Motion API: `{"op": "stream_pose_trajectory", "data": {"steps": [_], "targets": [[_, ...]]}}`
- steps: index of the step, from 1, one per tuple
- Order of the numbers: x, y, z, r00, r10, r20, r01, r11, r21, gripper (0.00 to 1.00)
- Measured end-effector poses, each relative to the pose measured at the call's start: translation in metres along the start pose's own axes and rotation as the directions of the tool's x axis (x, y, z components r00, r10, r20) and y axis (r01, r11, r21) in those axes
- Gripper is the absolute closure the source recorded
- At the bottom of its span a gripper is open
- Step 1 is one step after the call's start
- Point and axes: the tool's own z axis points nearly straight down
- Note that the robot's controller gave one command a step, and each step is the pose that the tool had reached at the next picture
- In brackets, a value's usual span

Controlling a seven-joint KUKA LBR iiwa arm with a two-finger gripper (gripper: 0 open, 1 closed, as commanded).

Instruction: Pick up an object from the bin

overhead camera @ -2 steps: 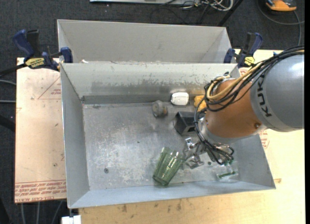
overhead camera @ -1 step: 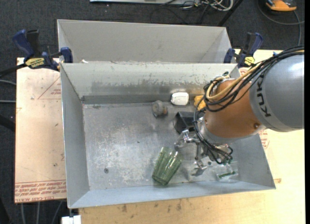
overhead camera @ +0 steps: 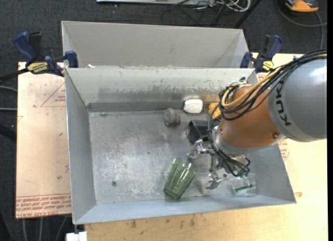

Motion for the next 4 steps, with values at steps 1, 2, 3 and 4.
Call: {"op": "stream_pose_trajectory", "data": {"steps": [1,2,3,4], "targets": [[-0.015,0.064,-0.001,0.991,-0.134,-0.001,0.134,0.991,0.003,1.00],[-0.015,0.064,0.000,0.991,-0.134,-0.003,0.134,0.991,0.003,1.00],[-0.030,0.093,-0.114,0.947,-0.322,-0.003,0.322,0.947,-0.002,0.00],[-0.044,0.111,-0.199,0.895,-0.446,0.000,0.446,0.895,-0.001,1.00]]}}
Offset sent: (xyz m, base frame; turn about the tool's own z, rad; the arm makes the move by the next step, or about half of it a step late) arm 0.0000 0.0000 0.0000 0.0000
